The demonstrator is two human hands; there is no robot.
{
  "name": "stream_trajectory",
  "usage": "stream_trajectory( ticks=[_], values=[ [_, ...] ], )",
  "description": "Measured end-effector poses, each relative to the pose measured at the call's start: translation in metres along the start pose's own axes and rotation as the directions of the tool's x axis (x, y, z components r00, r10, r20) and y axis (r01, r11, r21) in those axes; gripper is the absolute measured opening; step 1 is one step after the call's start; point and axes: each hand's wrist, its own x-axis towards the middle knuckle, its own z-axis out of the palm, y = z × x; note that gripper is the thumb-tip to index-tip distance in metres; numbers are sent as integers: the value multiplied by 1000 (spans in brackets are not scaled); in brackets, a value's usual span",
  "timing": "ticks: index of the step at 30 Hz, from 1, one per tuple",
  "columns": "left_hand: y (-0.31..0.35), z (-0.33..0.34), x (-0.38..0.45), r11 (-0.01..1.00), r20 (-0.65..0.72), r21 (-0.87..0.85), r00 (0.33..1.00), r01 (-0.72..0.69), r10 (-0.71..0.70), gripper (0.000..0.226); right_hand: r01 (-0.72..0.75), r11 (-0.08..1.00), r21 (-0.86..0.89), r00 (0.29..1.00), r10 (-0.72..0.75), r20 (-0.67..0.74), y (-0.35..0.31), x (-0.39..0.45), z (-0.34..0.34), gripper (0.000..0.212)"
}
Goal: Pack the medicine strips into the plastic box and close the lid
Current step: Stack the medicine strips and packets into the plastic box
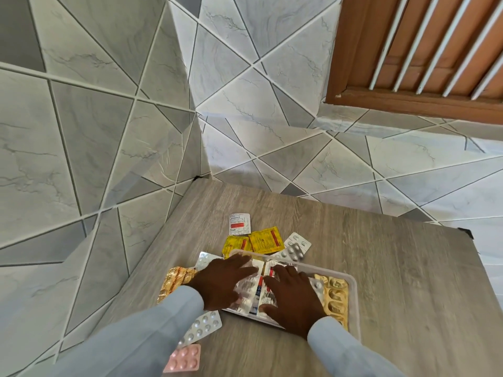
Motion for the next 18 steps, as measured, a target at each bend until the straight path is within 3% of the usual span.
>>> stream_trajectory(
  ticks=[4,10,18],
  values=[
    [-12,-5,4,1000,93,-14,995,-25,26,85,-45,998,39,998,46,-31,-6,-2,-1,61],
    [-26,11,3,997,-13,5,997,-82,82,75,-146,981,129,989,141,44,-36,-7,5,70],
    [-30,12,1,986,-18,39,987,-162,163,76,-256,961,108,962,242,128,-50,6,-7,73]
  ],
)
